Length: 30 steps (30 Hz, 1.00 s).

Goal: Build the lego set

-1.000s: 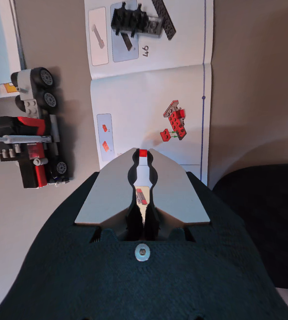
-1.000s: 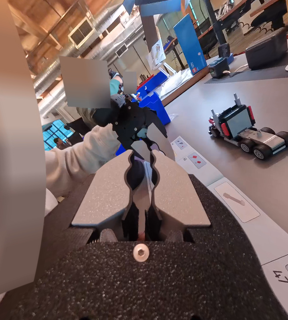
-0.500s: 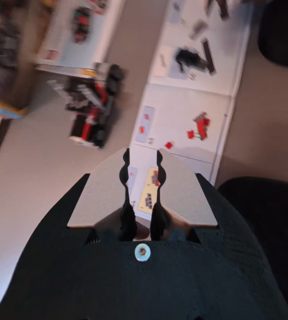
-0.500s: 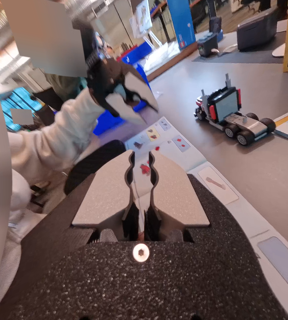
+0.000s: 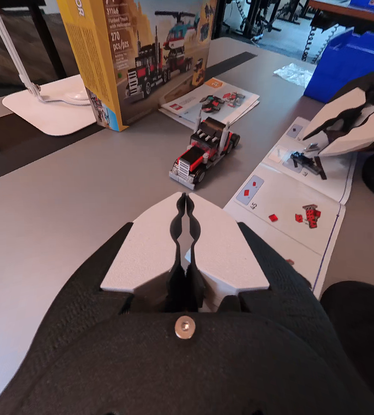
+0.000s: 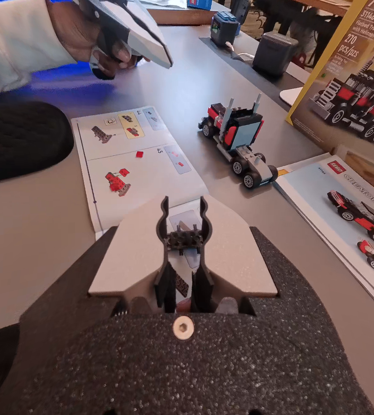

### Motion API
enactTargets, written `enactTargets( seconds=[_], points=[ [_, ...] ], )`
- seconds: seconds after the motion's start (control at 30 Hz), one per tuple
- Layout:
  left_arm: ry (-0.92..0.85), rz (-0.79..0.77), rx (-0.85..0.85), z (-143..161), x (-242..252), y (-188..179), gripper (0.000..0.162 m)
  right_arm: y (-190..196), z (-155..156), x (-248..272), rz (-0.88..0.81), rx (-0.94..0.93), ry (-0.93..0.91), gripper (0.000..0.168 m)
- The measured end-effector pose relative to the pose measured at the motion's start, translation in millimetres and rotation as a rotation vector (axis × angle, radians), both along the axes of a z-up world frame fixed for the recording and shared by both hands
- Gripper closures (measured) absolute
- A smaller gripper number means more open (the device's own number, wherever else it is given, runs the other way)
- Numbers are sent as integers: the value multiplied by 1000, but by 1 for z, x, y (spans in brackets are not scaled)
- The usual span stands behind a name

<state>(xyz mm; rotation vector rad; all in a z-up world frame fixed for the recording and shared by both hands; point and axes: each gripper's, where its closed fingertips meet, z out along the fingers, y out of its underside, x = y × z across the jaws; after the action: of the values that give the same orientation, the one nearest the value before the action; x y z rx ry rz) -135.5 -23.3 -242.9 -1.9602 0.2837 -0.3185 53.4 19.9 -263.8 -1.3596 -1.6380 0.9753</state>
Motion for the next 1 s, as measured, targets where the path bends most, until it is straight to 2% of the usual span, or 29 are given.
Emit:
enactTargets(
  seconds=[0.17, 0.3, 0.6, 0.7, 0.77, 0.87, 1.0],
  points=[
    [111, 48, -21, -17, -17, -9, 161, -1, -5, -1, 3, 48, -16, 146],
    [61, 31, -19, -21, -14, -7, 160, 0, -6, -2, -2, 43, -25, 146],
    [83, 10, -46, -26, -10, -8, 158, 0, -5, -1, 2, 28, -17, 148],
    [98, 22, -67, -30, -11, -7, 151, -1, -6, -1, 3, 33, -23, 148],
    [168, 46, -101, -34, -14, -9, 143, -1, -6, -1, 6, 35, -24, 148],
    [231, 101, -98, -8, -14, -16, 131, 0, -4, 0, 3, 29, -12, 148],
    [90, 140, 19, 59, 5, -56, 112, 1, 1, 2, -5, 1, 18, 148]
  ],
)
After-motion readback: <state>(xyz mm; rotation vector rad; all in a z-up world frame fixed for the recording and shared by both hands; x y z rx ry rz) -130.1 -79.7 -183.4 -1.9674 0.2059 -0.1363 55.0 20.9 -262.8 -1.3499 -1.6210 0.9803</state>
